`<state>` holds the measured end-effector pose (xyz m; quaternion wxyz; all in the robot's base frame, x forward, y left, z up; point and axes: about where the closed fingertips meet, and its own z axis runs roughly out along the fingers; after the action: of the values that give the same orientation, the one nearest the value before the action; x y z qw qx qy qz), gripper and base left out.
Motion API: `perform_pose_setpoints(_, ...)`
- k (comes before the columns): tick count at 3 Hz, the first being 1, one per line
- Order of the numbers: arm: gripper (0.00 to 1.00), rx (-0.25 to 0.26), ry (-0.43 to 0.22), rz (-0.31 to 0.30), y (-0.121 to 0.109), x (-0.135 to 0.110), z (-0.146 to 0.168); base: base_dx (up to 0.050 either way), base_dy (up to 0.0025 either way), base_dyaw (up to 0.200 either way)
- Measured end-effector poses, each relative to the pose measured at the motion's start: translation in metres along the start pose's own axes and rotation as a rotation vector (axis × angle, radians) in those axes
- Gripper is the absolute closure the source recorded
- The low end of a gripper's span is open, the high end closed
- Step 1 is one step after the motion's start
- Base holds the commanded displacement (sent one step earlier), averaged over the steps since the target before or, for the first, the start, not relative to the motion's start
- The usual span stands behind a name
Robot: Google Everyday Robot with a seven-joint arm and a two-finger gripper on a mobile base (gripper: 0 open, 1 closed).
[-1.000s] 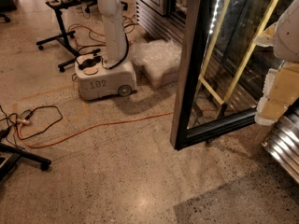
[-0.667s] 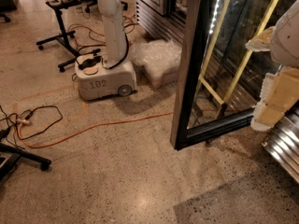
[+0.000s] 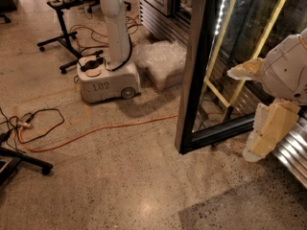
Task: Close left fridge door
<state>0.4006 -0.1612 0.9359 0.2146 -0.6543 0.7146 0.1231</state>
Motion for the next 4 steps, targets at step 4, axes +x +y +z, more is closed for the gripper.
perform_pose_setpoints(4, 0.0, 0.067, -0.14, 0.018, 0.028, -0.013, 0.087, 0.0, 0.0, 0.0)
